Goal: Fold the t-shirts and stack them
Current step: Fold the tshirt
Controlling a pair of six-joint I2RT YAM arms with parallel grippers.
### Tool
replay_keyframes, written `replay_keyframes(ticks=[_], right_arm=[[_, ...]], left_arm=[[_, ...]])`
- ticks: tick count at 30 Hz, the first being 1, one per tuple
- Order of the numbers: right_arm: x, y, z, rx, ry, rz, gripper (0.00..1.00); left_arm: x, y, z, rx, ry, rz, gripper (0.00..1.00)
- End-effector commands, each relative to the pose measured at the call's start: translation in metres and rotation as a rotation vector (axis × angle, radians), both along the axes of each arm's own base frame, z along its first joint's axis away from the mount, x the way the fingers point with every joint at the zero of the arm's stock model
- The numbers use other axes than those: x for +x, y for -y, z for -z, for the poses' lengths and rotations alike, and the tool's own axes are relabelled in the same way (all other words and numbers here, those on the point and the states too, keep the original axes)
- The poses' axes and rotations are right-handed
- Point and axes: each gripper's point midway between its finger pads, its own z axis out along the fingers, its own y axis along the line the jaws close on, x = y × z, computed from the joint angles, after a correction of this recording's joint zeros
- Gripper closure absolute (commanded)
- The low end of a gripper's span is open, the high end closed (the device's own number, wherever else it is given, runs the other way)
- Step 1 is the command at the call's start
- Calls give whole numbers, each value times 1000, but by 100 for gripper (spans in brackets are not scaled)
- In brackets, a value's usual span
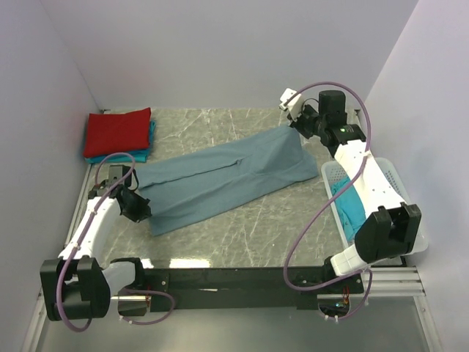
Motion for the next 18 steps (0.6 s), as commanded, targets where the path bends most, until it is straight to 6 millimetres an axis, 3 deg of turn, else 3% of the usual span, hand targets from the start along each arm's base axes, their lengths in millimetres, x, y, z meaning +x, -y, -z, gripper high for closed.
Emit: replay_keyframes(ticks=[1,18], right_arm=[[14,-2,-34,31,86,3,100],[32,-11,-26,39,54,4,100]], left_arm=[[18,-4,-13,15,61,21,99],[39,-11,-12,32,61,23,99]])
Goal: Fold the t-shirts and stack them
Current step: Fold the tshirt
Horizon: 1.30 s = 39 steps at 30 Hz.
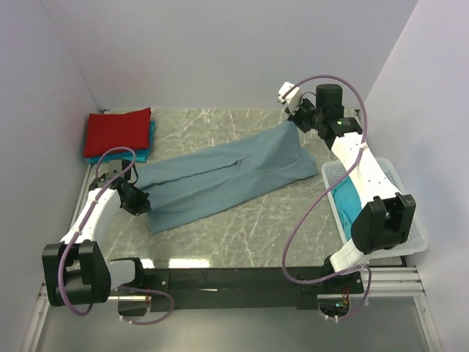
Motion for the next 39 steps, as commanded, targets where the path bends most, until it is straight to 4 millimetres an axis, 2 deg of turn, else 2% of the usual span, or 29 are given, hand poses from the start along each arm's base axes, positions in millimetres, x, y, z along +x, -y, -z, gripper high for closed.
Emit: replay_keyframes(ticks=[1,21,29,35,39], right_arm=[[13,-7,-23,25,57,-4,100],[36,-20,-5,4,10,-1,100],[45,-31,-3,-3,10,-11,100],[59,-44,10,-23,-5,-17,100],[77,-51,29,-38,-24,8,100]], left_arm=[[14,-7,-13,32,54,19,99],[15,-14,-5,36,41,13,99],[12,-15,2,39,26,13,98],[14,-16,2,39,28,12,98],[15,-17,3,40,20,13,97]])
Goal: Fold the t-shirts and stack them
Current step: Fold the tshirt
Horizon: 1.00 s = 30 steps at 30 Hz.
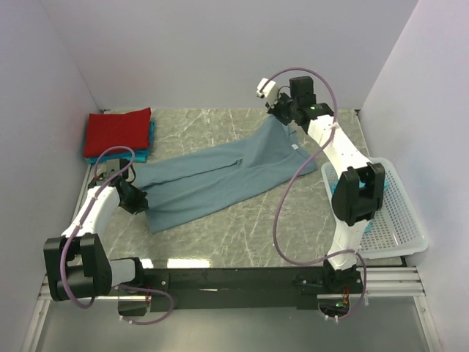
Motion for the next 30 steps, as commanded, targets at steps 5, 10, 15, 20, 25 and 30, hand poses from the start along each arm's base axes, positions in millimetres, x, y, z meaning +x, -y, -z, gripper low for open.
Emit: replay_keyframes(ticks=[5,10,15,20,25,30], right_arm=[[44,-2,33,-44,-13,113,59],[58,21,36,-48,33,297,37],[40,3,32,5,-47,198,37],[-15,-60,43,190,-308,-105,41],[-41,-108,77,228,-509,-77,44],[-20,-121,103,196,-491,193,44]], left_arm=[[2,-5,3,13,-36,40,63],[6,-15,-20,72,24,68,37],[28,-14,-63,112,246,143,28],[36,22,-98,68,520,421,24],[30,35,-131,107,740,512,9],[29,45,-147,123,830,590,9]])
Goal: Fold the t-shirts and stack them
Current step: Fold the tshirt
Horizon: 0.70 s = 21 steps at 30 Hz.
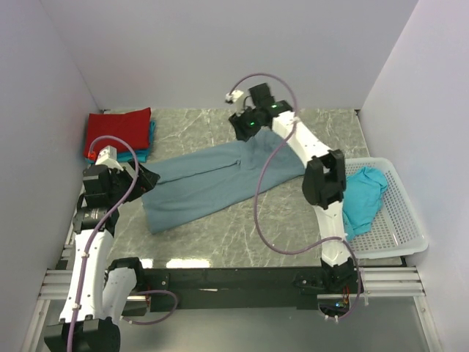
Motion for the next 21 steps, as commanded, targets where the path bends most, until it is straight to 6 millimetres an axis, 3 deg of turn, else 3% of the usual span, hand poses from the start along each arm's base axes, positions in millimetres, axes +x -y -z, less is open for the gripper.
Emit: replay_keyframes(ticks=[1,12,21], right_arm=[[1,-10,33,-50,-94,222,44],[15,0,76,-178,-54,390,46],[21,-3,93,-202,-59,401,48]], left_arm=[[7,12,-17,32,116,106,9],[4,14,-19,31,143,106,9],[4,14,-17,28,136,102,10]])
